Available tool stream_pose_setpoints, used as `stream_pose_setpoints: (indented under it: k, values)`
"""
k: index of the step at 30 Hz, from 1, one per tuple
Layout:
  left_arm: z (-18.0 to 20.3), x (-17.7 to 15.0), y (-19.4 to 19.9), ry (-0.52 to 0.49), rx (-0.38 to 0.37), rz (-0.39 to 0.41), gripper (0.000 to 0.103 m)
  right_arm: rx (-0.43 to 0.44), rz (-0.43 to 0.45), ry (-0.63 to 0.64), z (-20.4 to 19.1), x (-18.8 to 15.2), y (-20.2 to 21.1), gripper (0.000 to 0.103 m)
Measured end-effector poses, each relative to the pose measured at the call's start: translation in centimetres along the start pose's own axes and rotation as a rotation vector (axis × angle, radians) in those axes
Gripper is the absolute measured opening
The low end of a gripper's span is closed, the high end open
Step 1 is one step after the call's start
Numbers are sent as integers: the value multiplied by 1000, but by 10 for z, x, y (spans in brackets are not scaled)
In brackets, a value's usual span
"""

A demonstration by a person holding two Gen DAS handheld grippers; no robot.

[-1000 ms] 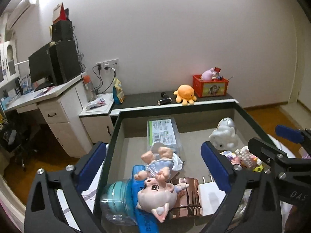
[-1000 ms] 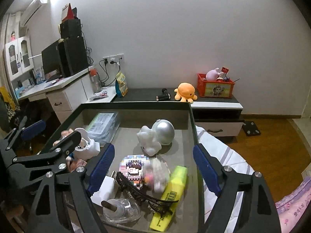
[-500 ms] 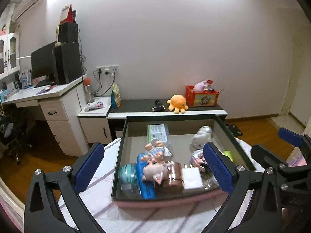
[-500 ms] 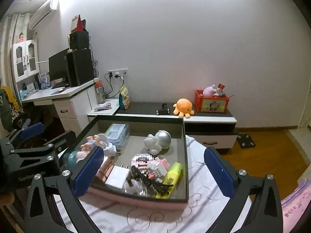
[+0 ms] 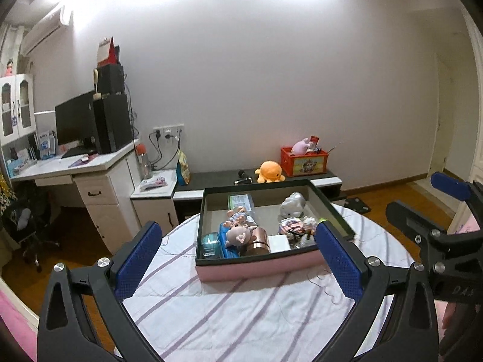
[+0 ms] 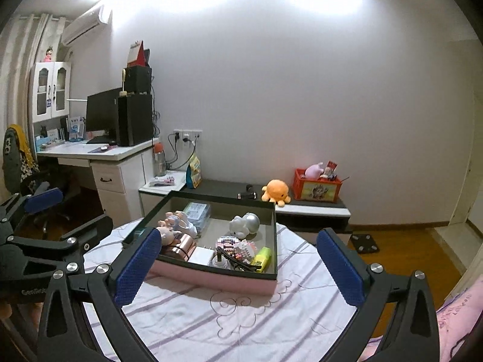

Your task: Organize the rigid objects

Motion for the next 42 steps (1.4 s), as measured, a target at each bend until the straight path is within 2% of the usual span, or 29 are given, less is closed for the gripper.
stream_pose_setpoints:
  k: [10,24,31,42]
  values:
    - [2,13,65,-19,23,75,103,-21,68,7,-7,13,58,103]
    - [13,38,173,-19,16,270,103,-28,190,3,-10,37,149,103]
    - [19,45,217,-25,18,323,103,-35,242,7,-13,46,191,103]
    - [12,44,284,31,54,411,103,-60,301,7,-24,54,244,103]
Point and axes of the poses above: each gripper's, at about its wrist camera, not at the fingertips, and y roughly against the way its jaws point, z to its right, x to its top, the point moved 7 cm from there along -y, roughly the way its jaws point, and after that the axes turned 9 degrees about y, right-handed, at the moved point
